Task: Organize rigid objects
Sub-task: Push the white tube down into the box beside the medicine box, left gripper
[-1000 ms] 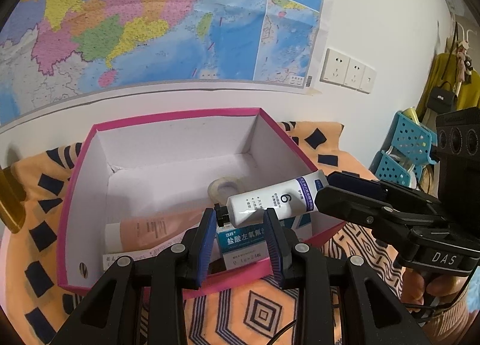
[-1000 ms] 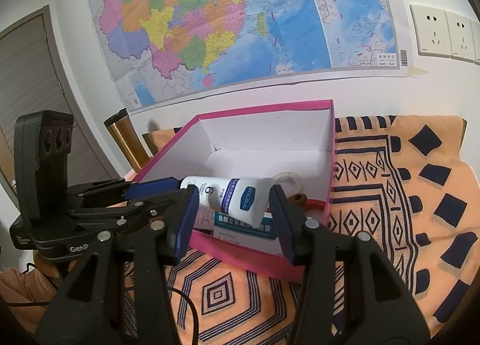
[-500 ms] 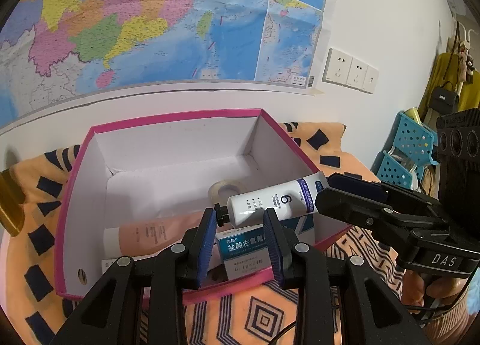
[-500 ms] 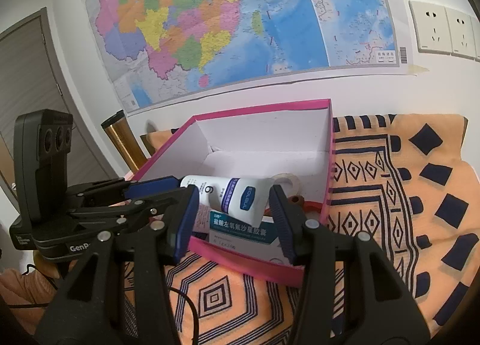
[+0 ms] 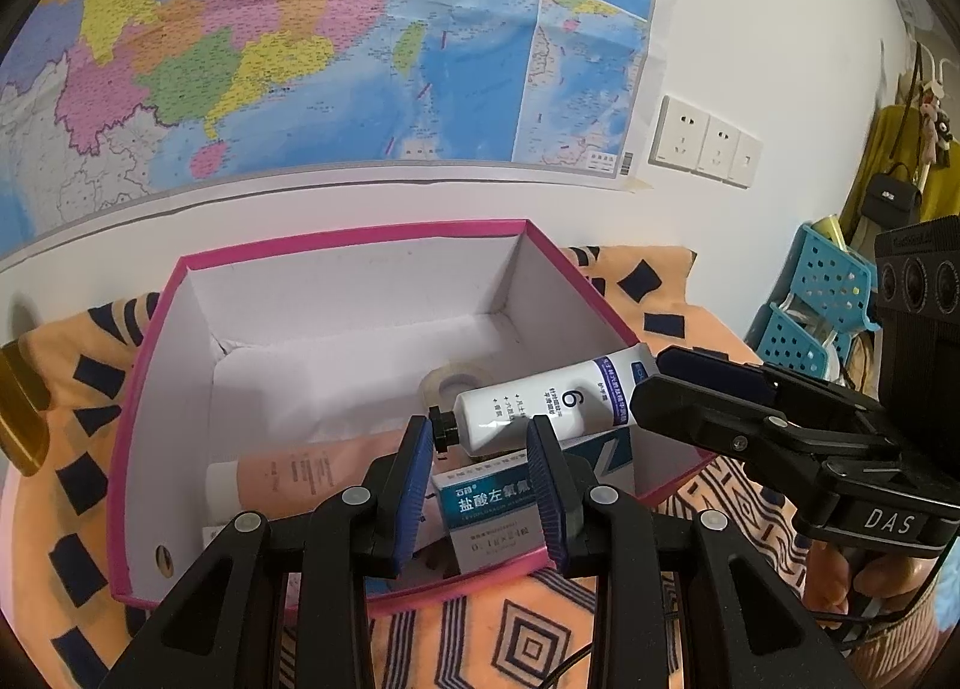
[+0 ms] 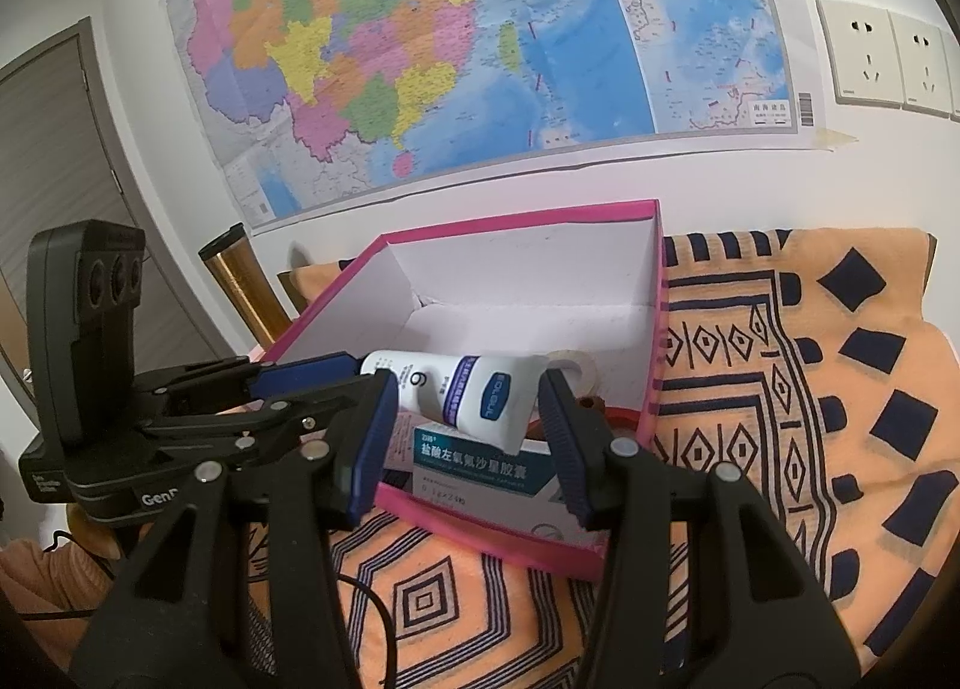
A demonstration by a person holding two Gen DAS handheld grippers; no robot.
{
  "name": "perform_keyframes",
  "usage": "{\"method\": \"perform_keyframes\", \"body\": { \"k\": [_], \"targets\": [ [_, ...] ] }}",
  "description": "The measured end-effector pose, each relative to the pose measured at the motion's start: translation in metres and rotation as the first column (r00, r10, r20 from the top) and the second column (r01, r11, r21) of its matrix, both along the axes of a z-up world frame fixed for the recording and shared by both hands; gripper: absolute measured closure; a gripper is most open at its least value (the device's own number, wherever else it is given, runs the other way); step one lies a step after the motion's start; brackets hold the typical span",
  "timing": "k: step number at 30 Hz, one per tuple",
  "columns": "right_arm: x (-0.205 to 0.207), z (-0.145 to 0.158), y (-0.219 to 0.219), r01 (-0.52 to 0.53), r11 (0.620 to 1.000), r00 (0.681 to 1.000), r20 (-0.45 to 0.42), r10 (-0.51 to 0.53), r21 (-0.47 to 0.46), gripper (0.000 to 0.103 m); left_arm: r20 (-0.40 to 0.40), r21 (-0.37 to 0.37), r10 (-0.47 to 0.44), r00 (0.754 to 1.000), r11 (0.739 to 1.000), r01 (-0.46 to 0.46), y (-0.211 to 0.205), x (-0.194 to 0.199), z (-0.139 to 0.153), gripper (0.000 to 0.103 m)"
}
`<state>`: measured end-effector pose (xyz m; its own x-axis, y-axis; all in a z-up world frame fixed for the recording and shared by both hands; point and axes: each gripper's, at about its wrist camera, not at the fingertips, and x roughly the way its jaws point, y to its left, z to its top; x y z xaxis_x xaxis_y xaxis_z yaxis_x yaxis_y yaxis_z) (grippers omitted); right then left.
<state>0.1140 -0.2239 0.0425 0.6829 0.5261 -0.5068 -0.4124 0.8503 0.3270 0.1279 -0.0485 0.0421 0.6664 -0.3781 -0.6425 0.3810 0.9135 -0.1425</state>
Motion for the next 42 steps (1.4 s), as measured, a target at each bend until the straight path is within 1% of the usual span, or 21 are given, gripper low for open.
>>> {"method": "perform_keyframes", "body": {
  "k": [42],
  "targets": [
    [0.018,-0.004,0.002,0.012,1.000,1.000,-0.018,-0.012,0.002,0.052,-0.005,0.008,0.015,1.000,1.000,-0.015,-0.001,0.014,-0.002,0.071]
  ]
}}
